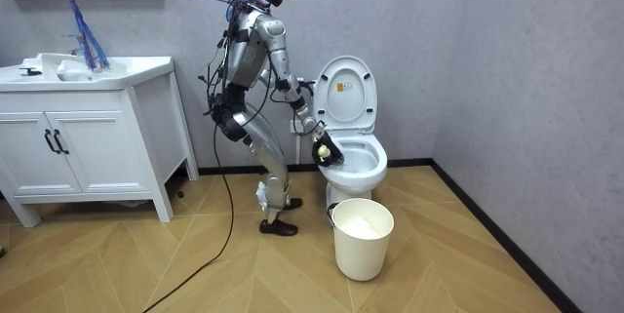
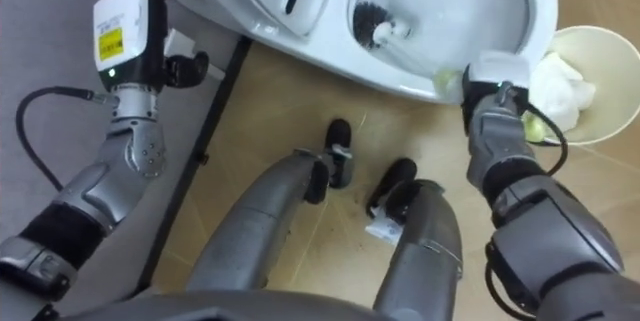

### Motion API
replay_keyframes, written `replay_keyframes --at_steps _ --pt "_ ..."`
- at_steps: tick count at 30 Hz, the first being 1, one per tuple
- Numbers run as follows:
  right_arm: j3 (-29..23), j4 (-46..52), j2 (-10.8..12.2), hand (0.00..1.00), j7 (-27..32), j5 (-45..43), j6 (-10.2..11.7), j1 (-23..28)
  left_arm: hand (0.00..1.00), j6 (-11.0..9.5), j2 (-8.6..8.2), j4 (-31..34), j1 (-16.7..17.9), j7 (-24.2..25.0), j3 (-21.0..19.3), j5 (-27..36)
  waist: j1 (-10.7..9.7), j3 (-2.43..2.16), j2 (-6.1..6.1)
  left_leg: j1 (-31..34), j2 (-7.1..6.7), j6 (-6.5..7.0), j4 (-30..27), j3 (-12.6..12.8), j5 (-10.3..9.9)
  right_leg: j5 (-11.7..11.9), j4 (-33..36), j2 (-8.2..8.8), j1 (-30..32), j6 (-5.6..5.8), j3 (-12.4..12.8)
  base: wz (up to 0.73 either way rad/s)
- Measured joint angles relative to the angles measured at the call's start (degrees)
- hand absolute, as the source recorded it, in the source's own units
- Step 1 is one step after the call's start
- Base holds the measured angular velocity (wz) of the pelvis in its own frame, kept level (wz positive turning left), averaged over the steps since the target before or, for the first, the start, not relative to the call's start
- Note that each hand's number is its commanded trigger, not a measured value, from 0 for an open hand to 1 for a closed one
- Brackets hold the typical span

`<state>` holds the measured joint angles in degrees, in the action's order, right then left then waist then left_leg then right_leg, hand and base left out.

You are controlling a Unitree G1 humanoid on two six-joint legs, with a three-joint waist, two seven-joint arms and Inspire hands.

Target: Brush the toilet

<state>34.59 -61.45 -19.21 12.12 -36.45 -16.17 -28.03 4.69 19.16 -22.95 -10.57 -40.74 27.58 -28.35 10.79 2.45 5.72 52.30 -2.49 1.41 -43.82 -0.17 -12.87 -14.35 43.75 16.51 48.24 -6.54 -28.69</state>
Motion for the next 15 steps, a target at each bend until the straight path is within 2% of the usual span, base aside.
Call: replay_keyframes --at_steps 1,2,3,4,5,7,9,10,11,12,13,15 --pt "-0.2 0.4 0.0 1.00 0.2 0.9 -0.2 0.0 0.00 0.0 -0.15 0.0 -0.4 0.2 0.0 0.0 -1.1 -0.06 0.37 0.0 -0.38 0.56 1.1 0.0 0.6 0.6 -0.1 -0.25 0.2 0.76 0.5 0.47" --pt "-0.2 0.4 0.4 1.00 -0.2 1.0 -0.2 0.0 0.00 0.0 -0.20 0.0 -0.8 0.9 0.0 0.0 -2.0 -0.08 0.32 -0.4 -0.37 0.89 2.1 0.3 0.8 1.1 -0.7 -1.28 0.3 1.15 2.1 0.49" --pt "-0.3 0.3 0.5 1.00 -0.5 0.9 -0.2 0.0 0.00 0.0 -0.16 0.0 -0.8 1.2 0.0 0.1 -2.5 -0.07 0.30 -0.7 -0.28 1.07 2.7 0.5 0.9 1.5 -1.3 -1.94 0.3 1.24 3.3 0.44" --pt "-0.3 0.2 0.0 1.00 -1.2 0.8 -0.2 0.0 0.00 0.0 0.07 -0.2 -1.0 1.7 0.1 0.7 -3.1 -0.05 0.31 -1.4 -0.10 1.10 3.8 1.1 1.4 2.1 -2.0 -3.06 0.3 1.41 5.7 0.27" --pt "0.3 0.1 -1.2 1.00 -2.1 1.0 -0.1 -0.1 0.00 0.2 -0.03 -0.2 -1.1 2.3 0.2 0.8 -2.9 -0.03 0.28 -2.0 -0.10 1.18 4.8 1.5 2.2 2.8 -2.8 -3.94 0.2 1.61 7.3 0.12" --pt "2.6 -0.6 -3.3 1.00 -3.1 1.3 0.5 -1.1 0.00 0.5 0.00 -0.1 -1.0 2.7 0.2 0.8 -2.2 0.06 0.13 -2.6 -0.10 1.62 6.0 1.6 3.2 3.5 -3.7 -4.60 0.1 1.55 8.0 -0.15" --pt "4.3 -1.0 -5.4 1.00 -3.4 1.3 1.6 -1.3 0.00 1.0 0.31 0.5 -1.1 3.1 0.6 0.9 -1.8 0.19 -0.06 -2.8 -0.11 1.33 6.4 1.5 3.4 3.7 -3.9 -4.62 0.0 1.69 7.9 -0.02" --pt "4.7 -2.2 -6.5 1.00 -3.3 2.1 2.8 -1.5 0.00 1.3 0.60 1.5 -1.2 3.4 0.9 1.3 -1.8 0.34 -0.30 -2.8 -0.29 1.18 6.5 1.3 3.5 3.5 -3.8 -4.45 0.0 1.63 7.7 0.15" --pt "4.6 -3.9 -7.2 1.00 -3.4 3.3 4.1 -1.9 0.00 1.3 0.62 1.7 -1.3 3.5 1.0 1.2 -1.7 0.78 -0.96 -3.1 -0.56 1.16 6.9 1.3 4.0 3.2 -3.3 -4.02 0.0 1.58 7.7 0.18" --pt "4.6 -4.4 -7.6 1.00 -3.4 3.8 4.7 -2.0 0.00 1.3 0.70 1.8 -1.5 3.5 1.1 1.1 -1.8 0.81 -1.00 -3.2 -0.78 1.15 7.0 1.3 4.0 3.0 -2.9 -3.72 0.0 1.58 7.7 0.19" --pt "4.7 -5.8 -8.1 1.00 -3.5 5.0 5.8 -2.3 0.00 1.3 1.05 2.0 -1.7 3.5 1.6 1.1 -1.7 1.02 -1.40 -3.5 -1.10 1.15 7.1 1.2 4.0 2.5 -2.4 -3.36 0.0 1.59 7.7 0.15" --pt "4.1 -7.6 -8.2 1.00 -3.5 6.8 6.9 -2.3 0.00 1.1 2.14 2.6 -1.6 3.9 2.0 1.0 -1.8 1.45 -2.63 -3.7 -1.35 1.18 7.1 1.3 4.0 2.1 -1.7 -2.80 -0.1 1.25 7.6 0.13"
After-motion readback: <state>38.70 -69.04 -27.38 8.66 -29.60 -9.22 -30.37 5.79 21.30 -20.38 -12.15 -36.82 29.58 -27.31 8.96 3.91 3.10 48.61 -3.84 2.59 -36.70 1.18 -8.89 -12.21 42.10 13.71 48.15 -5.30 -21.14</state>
